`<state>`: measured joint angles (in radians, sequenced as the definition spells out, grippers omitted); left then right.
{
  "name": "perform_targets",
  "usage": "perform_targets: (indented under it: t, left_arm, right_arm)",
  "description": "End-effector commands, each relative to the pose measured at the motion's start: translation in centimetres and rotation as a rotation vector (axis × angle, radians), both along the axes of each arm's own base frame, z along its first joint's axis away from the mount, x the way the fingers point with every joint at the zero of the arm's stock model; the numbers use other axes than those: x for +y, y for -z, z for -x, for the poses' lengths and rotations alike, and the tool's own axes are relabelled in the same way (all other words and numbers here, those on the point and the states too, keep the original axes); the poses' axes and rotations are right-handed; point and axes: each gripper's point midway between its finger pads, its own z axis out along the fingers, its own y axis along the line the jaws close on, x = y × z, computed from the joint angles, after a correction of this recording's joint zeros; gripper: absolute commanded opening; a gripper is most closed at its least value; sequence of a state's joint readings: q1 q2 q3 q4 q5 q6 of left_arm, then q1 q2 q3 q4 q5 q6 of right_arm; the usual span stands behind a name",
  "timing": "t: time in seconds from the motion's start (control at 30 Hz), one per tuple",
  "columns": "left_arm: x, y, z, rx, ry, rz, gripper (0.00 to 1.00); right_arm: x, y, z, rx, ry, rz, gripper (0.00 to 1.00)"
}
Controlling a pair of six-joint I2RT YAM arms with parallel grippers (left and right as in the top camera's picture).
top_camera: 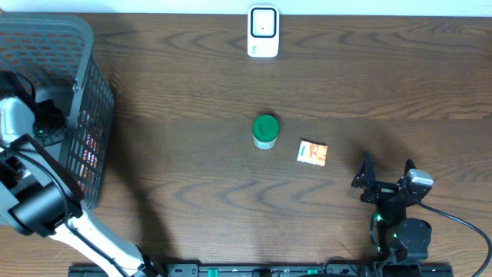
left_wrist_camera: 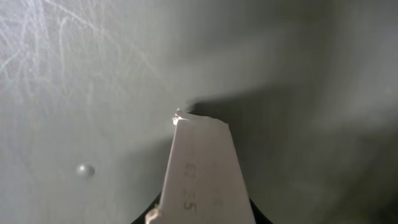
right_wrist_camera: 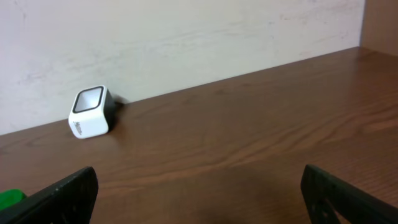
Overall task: Scan the item barcode
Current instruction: 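Carry the Panadol box toward the scanner and set it on the table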
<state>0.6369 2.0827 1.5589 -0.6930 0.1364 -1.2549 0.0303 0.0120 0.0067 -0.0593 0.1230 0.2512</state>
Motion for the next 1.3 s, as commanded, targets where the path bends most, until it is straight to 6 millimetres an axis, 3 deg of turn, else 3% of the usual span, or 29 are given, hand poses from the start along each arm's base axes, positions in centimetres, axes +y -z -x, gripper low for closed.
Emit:
perform_targets:
  t: [0.0, 0.23, 0.37, 0.5, 0.6, 0.7, 0.93, 1.07, 1.27]
  left_arm:
    - [0.1, -5.6, -0.3, -0.108, 0.043, -0.061, 0.15]
    - [0.5, -18.2, 1.5, -0.334, 0.02, -0.242, 0.15]
    - [-1.2, -25.1, 3.1, -0.476, 0.032, -0.327, 0.15]
    - [-5.4, -31.1, 4.1, -0.658, 0.124, -0.333, 0.15]
    - [-9.5, -33.4, 3.9, -0.759, 0.24, -0.275, 0.15]
    - [-14.6, -33.3, 3.7, -0.771, 0.365, -0.174, 0.15]
    - [-26.0, -28.6, 2.0, -0.617, 0.782, -0.103, 0.15]
    - [-29.8, -25.0, 1.3, -0.479, 0.954, -0.142, 0.16]
    - [-32.5, -17.7, 1.1, -0.194, 1.09, -0.172, 0.16]
  right_arm:
    - [-0.3, 0.0, 0.0, 0.0, 0.009, 0.013, 0.99]
    - [-0.3, 0.0, 0.0, 0.0, 0.009, 0.013, 0.99]
    - [-0.3, 0.0, 0.0, 0.0, 0.009, 0.013, 0.99]
    - [-0.3, 0.0, 0.0, 0.0, 0.009, 0.013, 0.99]
    - [-0.3, 0.0, 0.0, 0.0, 0.009, 0.013, 0.99]
    - [-0.3, 0.0, 0.0, 0.0, 0.009, 0.013, 0.99]
    - [-0.3, 0.0, 0.0, 0.0, 0.009, 0.013, 0.99]
    - [-0.3, 0.0, 0.0, 0.0, 0.009, 0.013, 0.99]
    - [-0.3, 0.0, 0.0, 0.0, 0.009, 0.013, 0.99]
